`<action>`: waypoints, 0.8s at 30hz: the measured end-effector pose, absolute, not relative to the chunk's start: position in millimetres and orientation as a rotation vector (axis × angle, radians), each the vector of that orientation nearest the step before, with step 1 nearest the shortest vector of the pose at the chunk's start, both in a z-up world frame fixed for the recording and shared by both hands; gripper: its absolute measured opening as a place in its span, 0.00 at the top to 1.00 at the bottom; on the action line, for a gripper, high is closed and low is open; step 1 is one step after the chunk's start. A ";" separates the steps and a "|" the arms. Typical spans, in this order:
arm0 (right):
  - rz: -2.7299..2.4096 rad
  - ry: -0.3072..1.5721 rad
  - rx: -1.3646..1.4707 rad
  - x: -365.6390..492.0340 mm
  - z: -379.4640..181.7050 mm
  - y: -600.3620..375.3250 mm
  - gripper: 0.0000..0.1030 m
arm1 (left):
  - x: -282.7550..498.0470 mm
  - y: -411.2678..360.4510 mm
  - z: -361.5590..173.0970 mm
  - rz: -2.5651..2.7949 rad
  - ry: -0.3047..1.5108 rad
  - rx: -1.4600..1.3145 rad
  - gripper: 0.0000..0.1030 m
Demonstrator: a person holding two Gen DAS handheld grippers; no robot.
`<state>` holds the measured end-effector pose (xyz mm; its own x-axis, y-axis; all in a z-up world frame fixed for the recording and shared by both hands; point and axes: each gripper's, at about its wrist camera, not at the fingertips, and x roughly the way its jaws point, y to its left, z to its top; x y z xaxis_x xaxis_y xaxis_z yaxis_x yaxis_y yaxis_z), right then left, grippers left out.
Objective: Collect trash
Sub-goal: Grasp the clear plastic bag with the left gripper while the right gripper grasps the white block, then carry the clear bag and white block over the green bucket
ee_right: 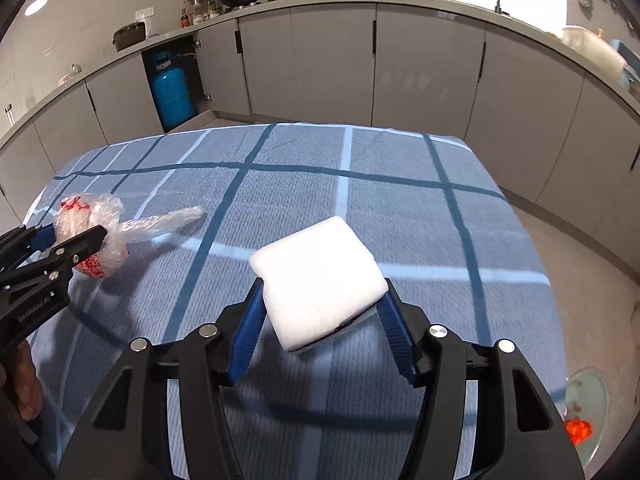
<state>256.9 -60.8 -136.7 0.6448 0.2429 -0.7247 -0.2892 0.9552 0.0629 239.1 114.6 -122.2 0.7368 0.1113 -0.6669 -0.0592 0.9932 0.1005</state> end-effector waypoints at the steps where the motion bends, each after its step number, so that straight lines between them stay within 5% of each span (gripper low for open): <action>1: 0.301 0.813 -0.051 251.9 -136.0 -64.3 0.45 | 237.0 111.9 -121.0 0.090 0.735 0.076 0.54; 24: 0.239 0.719 0.035 173.7 -110.7 -118.7 0.45 | 199.6 36.8 -96.9 -0.018 0.687 0.155 0.54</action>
<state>173.7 -118.7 -110.7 0.7261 0.2288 -0.6484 -0.2051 0.9722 0.1134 199.6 36.8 -96.9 0.7732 0.0344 -0.6332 0.0681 0.9883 0.1367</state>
